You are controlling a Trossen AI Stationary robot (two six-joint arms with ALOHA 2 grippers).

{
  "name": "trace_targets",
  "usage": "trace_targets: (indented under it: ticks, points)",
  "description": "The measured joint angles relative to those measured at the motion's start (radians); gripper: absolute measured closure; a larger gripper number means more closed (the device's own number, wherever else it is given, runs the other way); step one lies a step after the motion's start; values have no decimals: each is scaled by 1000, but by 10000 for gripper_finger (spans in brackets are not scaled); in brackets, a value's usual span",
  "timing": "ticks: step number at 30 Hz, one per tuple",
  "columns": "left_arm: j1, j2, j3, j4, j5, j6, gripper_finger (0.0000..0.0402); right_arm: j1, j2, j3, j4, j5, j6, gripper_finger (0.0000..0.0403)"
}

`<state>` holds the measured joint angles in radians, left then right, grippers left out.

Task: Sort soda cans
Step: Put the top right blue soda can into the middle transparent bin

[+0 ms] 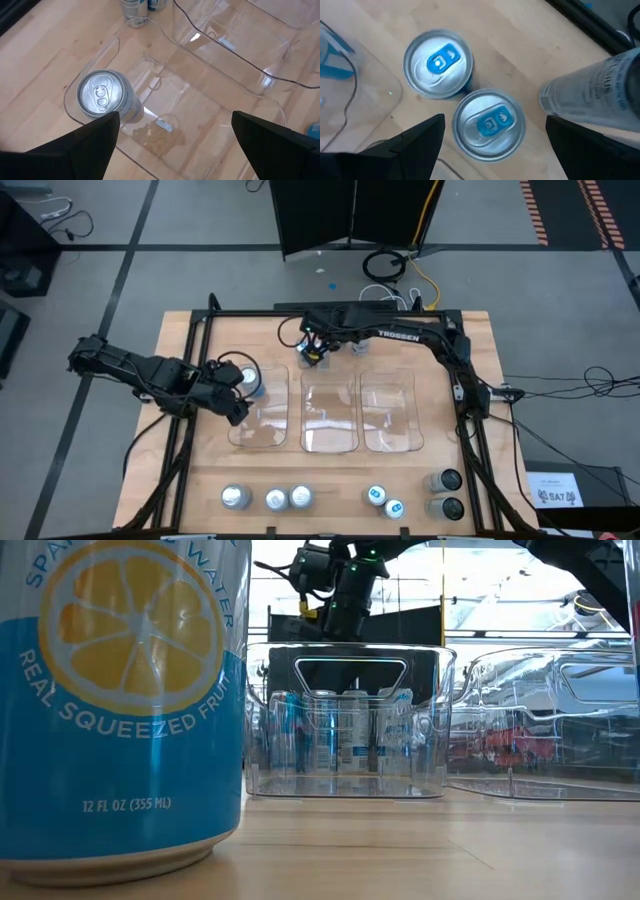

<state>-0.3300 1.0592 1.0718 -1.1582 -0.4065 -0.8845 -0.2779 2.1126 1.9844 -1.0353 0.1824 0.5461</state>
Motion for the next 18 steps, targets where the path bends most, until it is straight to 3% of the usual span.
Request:
trace_targets:
  ticks: [18]
  points:
    - [-13, 0, 0, 0, -3, -1, 9, 3, 31, -4, 7, 42, -33, 74]
